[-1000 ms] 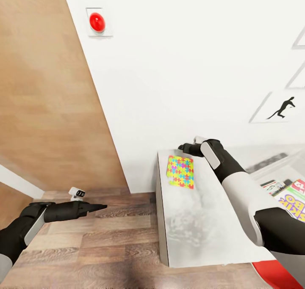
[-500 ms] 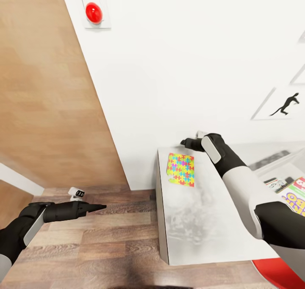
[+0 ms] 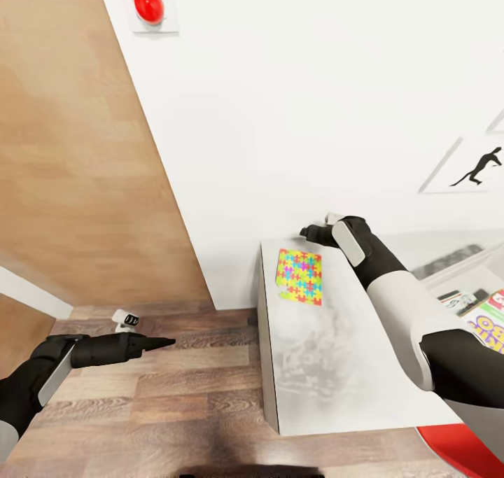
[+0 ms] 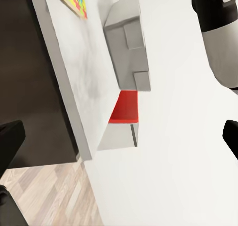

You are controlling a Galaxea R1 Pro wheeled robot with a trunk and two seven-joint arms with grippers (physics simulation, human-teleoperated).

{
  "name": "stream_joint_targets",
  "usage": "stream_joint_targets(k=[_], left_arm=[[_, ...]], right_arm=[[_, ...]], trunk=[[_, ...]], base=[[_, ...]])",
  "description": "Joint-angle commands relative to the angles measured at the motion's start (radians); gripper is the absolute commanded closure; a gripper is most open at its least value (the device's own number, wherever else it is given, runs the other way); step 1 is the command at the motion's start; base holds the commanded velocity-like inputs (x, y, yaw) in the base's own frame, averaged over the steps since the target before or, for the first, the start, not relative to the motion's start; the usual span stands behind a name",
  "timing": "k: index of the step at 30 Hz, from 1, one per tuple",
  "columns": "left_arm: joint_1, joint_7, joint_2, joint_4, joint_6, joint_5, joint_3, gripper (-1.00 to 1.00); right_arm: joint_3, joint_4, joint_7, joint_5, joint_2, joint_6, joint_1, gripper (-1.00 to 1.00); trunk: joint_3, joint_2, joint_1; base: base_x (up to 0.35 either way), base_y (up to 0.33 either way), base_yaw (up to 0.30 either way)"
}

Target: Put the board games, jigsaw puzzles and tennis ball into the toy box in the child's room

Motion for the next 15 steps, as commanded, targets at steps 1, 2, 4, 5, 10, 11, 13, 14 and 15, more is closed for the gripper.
stream_joint_targets(k=[1, 2, 4, 5, 10, 11, 13, 14, 15], left_arm=[[-0.001, -0.002, 0.001, 0.0, 0.011, 0.005, -0.004, -1.0], [-0.001, -0.002, 0.002, 0.0, 0.011, 0.005, -0.004, -1.0], [-0.001, -0.002, 0.002, 0.001, 0.011, 0.005, -0.004, -1.0], [-0.001, -0.002, 0.002, 0.001, 0.01, 0.005, -0.004, -1.0], [-0.001, -0.002, 0.002, 0.001, 0.01, 0.005, -0.004, -1.0], [-0.001, -0.002, 0.002, 0.001, 0.01, 0.005, -0.004, -1.0], [-0.001, -0.002, 0.002, 0.002, 0.01, 0.005, -0.004, -1.0], [-0.001, -0.002, 0.002, 0.002, 0.01, 0.005, -0.004, -1.0], [-0.001, -0.002, 0.002, 0.002, 0.01, 0.005, -0.004, -1.0]], right_arm=[[0.006, -0.001, -0.009, -0.01, 0.0, 0.002, -0.001, -1.0], [0.007, -0.001, -0.009, -0.01, 0.0, 0.002, -0.001, -1.0], [0.007, -0.001, -0.009, -0.011, 0.002, 0.002, -0.002, -1.0], [0.007, -0.001, -0.009, -0.011, 0.002, 0.002, -0.001, -1.0], [0.007, -0.001, -0.009, -0.011, 0.004, 0.002, -0.001, -1.0], [0.007, -0.001, -0.009, -0.011, 0.005, 0.002, -0.001, -1.0], [0.007, -0.001, -0.009, -0.011, 0.006, 0.002, -0.001, -1.0], [0.007, -0.001, -0.008, -0.011, 0.005, 0.002, -0.001, -1.0], [0.007, -0.001, -0.008, -0.011, 0.005, 0.002, -0.001, -1.0]], trunk=[[-0.003, -0.002, 0.0], [-0.005, -0.002, 0.0], [-0.008, -0.002, 0.0], [-0.01, -0.002, 0.0], [-0.018, -0.002, 0.0], [-0.02, -0.002, 0.0], [-0.023, -0.002, 0.0], [-0.025, -0.002, 0.0], [-0.026, -0.002, 0.0]], base=[[0.0, 0.0, 0.0], [0.0, 0.0, 0.0], [0.0, 0.0, 0.0], [0.0, 0.0, 0.0], [0.0, 0.0, 0.0], [0.0, 0.0, 0.0], [0.0, 0.0, 0.0], [0.0, 0.0, 0.0], [0.0, 0.0, 0.0]])
